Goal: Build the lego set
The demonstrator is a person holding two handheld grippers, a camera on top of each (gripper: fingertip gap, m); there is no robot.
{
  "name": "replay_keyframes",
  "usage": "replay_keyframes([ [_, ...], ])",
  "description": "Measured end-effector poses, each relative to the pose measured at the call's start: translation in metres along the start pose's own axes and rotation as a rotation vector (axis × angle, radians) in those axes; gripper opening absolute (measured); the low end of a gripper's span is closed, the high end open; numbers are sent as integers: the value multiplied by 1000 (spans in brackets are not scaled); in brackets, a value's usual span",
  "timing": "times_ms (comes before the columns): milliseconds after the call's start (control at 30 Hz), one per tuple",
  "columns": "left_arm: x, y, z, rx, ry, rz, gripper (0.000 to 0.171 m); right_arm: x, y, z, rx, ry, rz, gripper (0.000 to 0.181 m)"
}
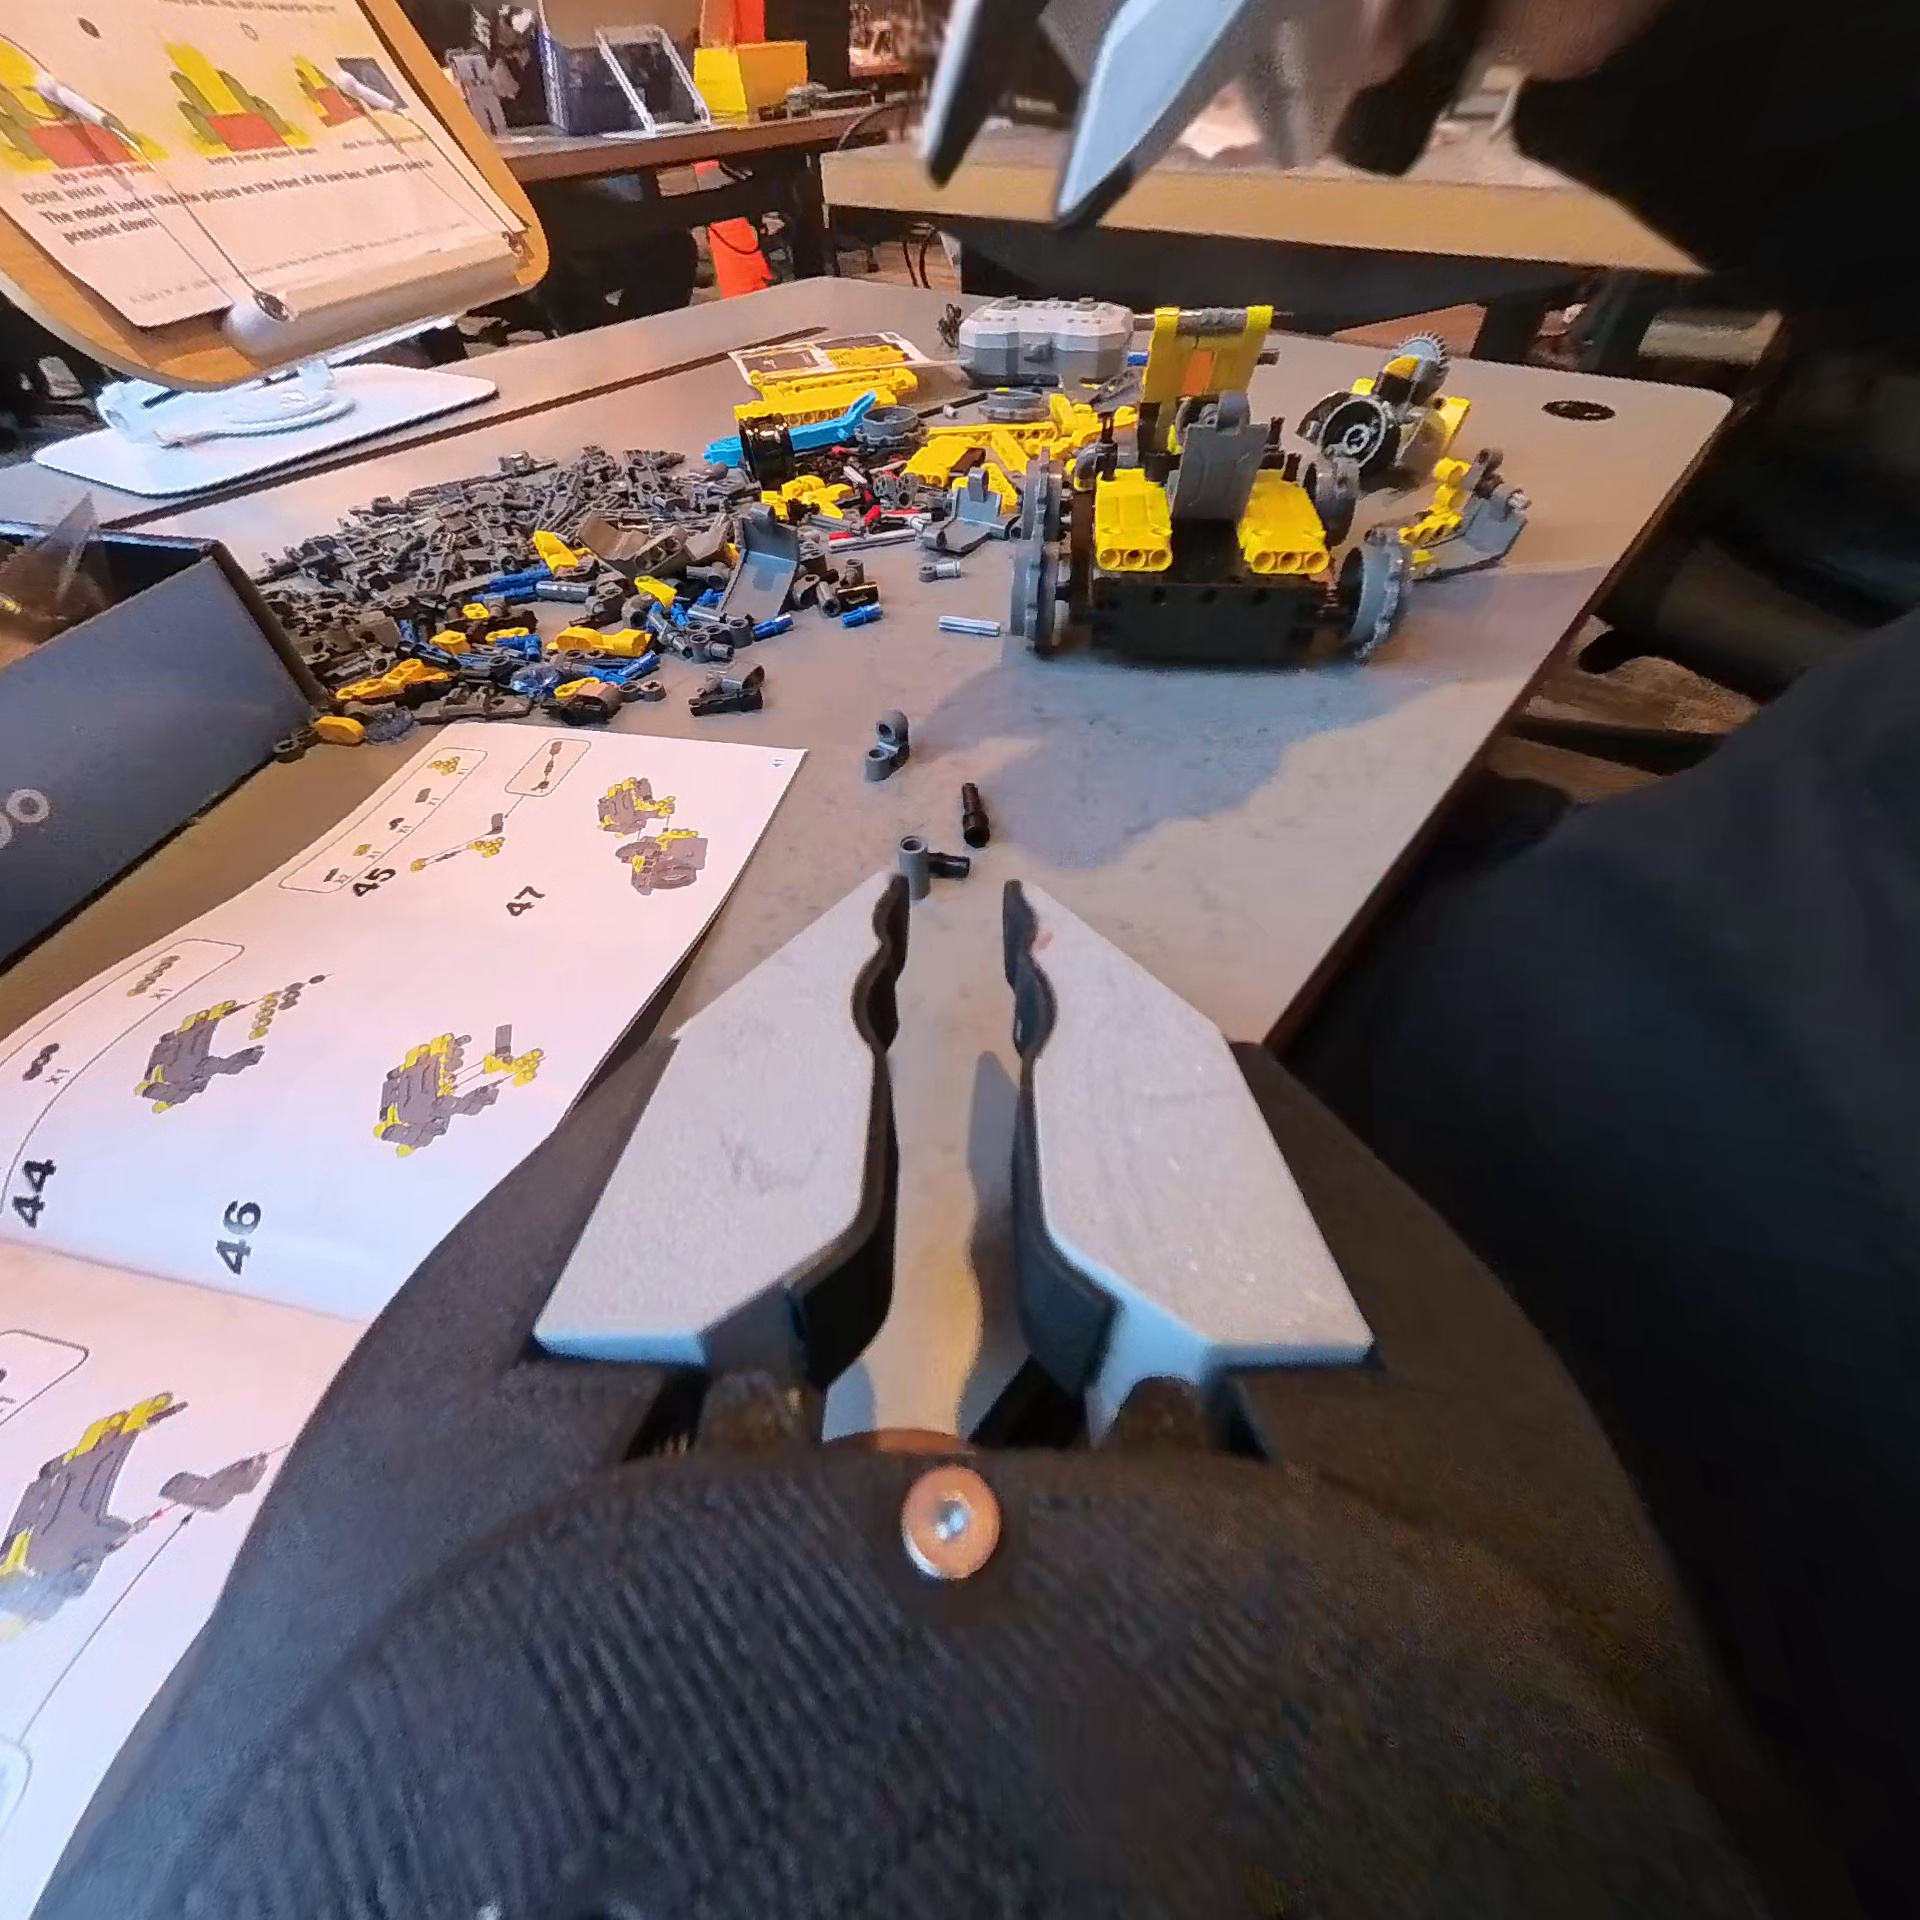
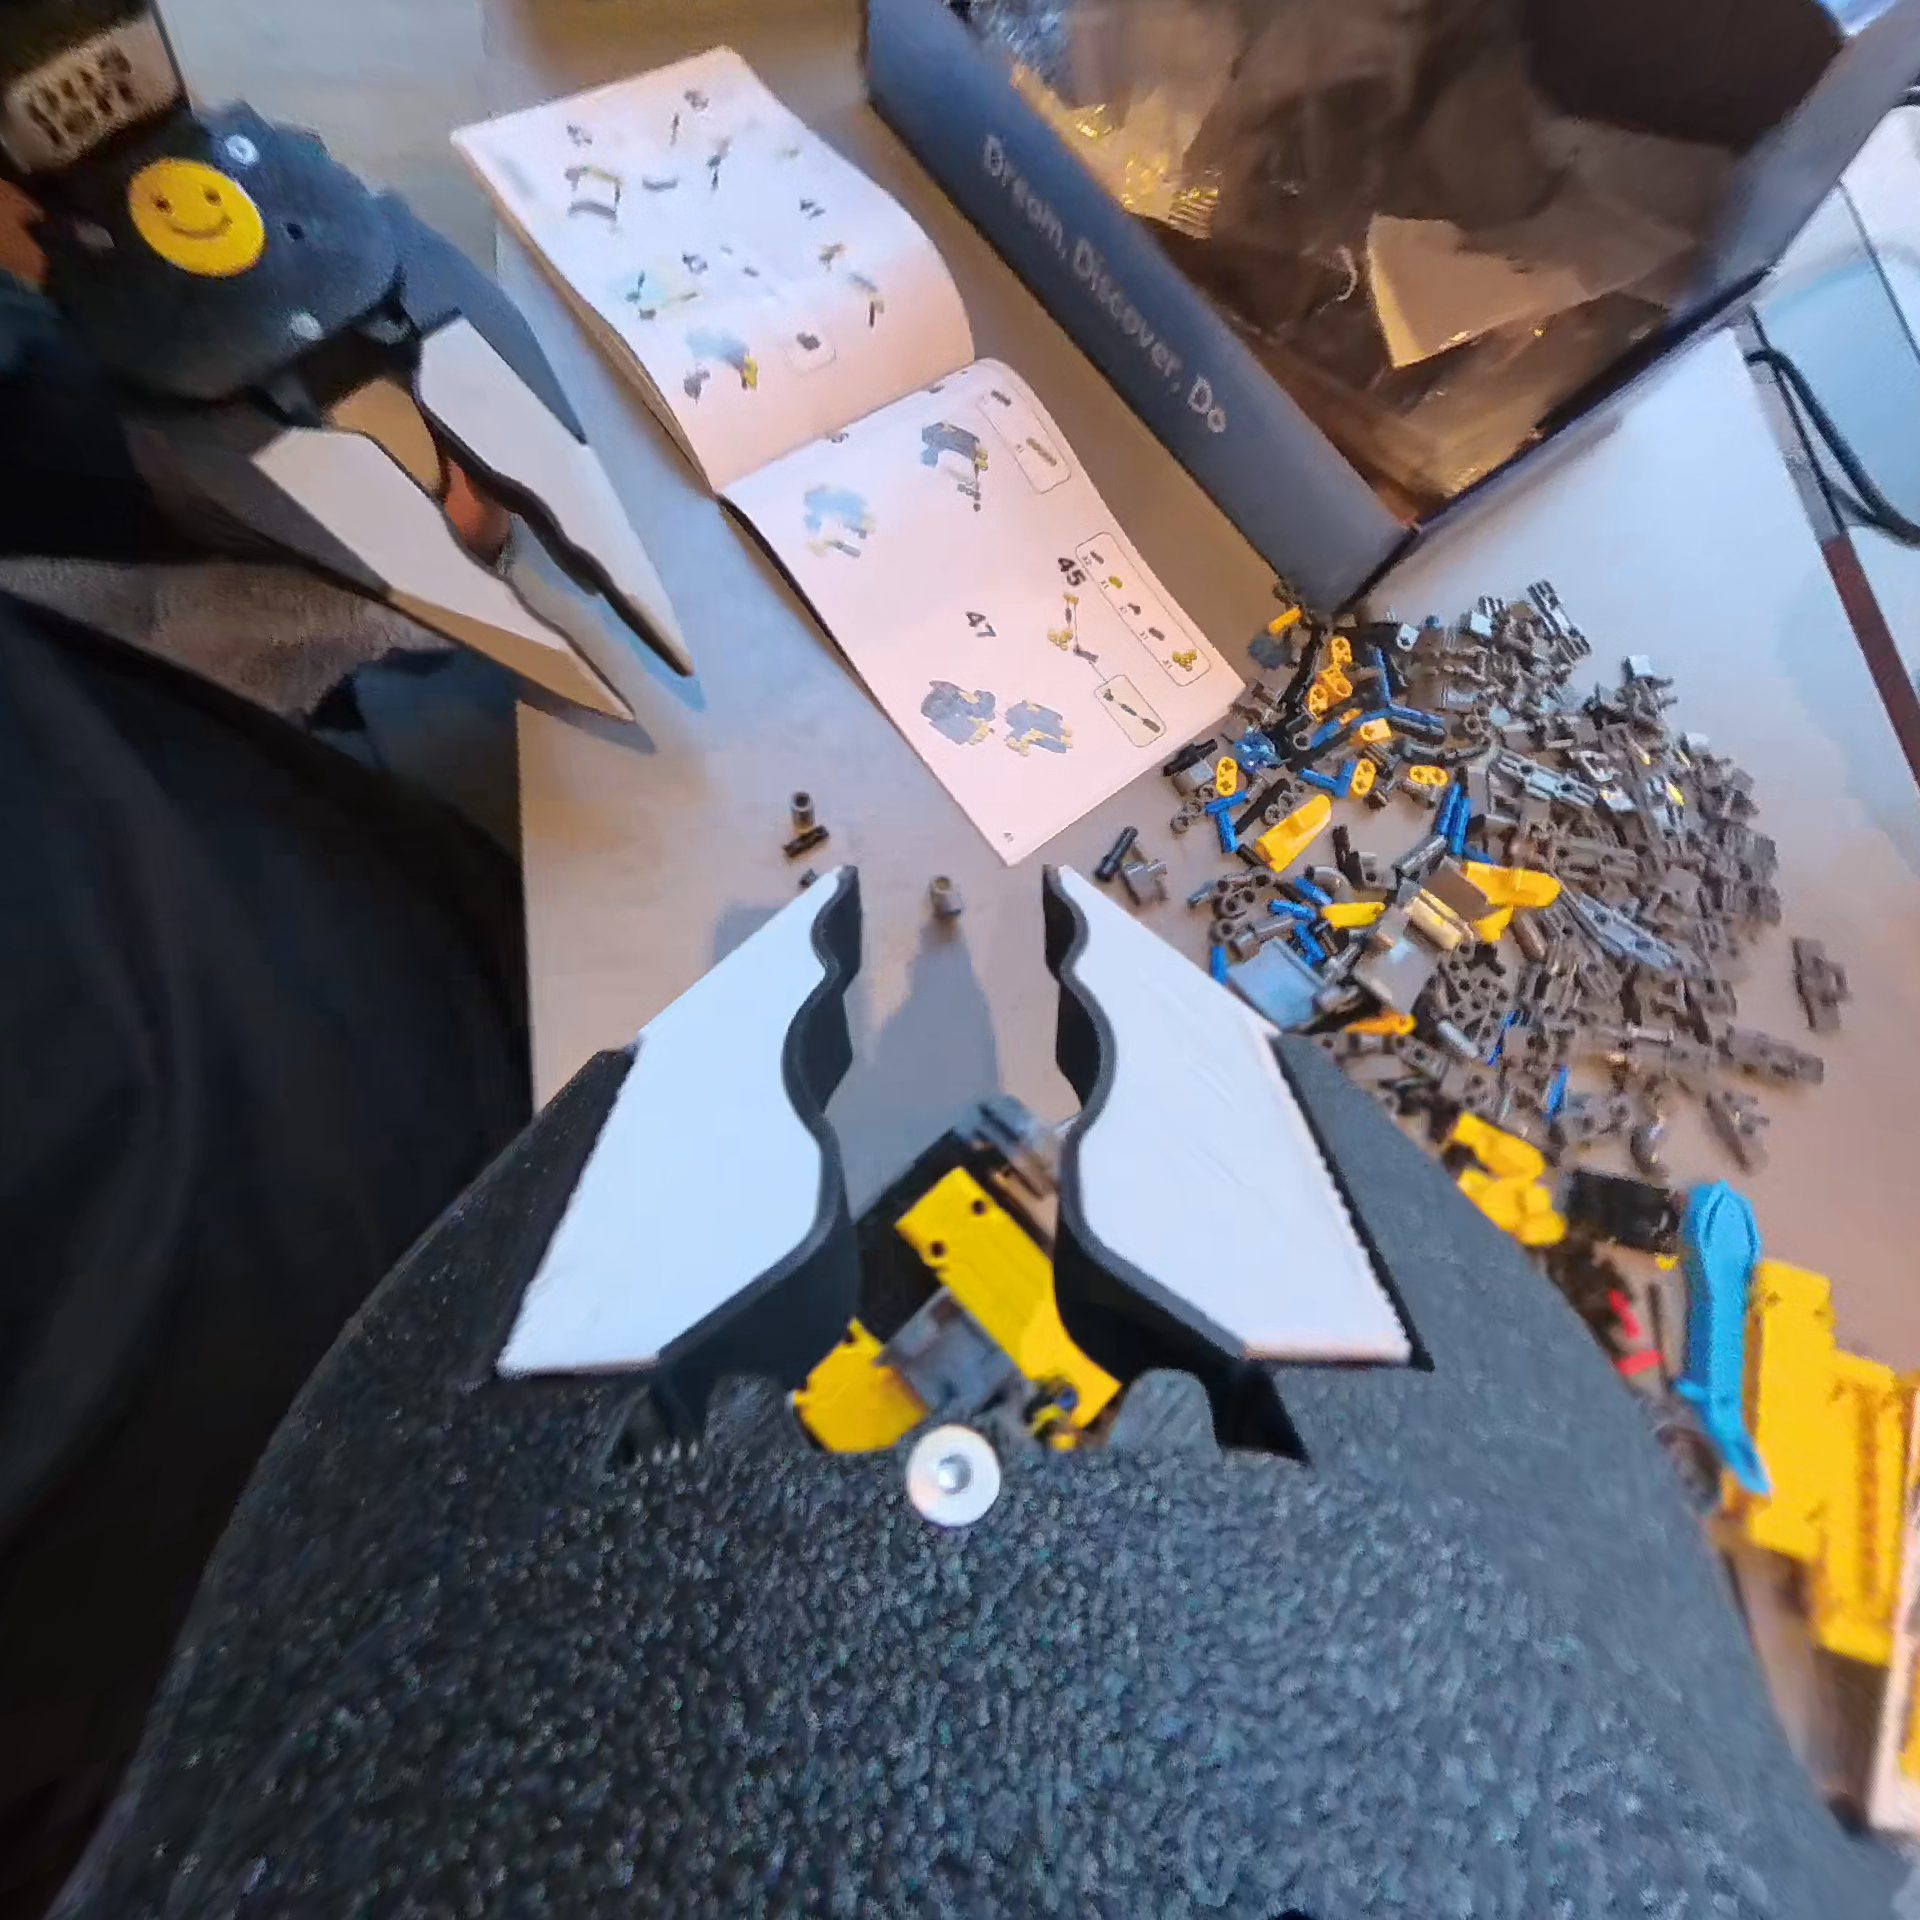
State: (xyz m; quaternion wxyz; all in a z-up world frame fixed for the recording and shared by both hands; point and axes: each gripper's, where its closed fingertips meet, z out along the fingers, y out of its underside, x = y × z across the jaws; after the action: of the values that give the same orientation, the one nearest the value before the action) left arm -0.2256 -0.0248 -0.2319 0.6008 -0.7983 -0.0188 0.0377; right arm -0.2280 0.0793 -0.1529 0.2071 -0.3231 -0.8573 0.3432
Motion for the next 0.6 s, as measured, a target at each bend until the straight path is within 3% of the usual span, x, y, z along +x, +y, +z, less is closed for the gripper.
replay_keyframes([
  [133, 2, 0, -5, 15, -3, 3, 17, -21, 13, -16, 29, 77, 100, 42],
  [267, 26, 0, -11, 26, 80, -29, 17, -42, 23, -24, 95, 132, 211, 48],
  [400, 49, 9, -23, -12, 128, 91, 17, -65, 26, -26, 200, 193, 288, 53],
  [500, 54, 10, -31, 5, 144, 165, 15, -63, 42, -49, 227, 386, 286, 50],
  [600, 63, 11, -35, 5, 199, 92, 17, -42, 71, -105, 301, 644, 448, 50],
])
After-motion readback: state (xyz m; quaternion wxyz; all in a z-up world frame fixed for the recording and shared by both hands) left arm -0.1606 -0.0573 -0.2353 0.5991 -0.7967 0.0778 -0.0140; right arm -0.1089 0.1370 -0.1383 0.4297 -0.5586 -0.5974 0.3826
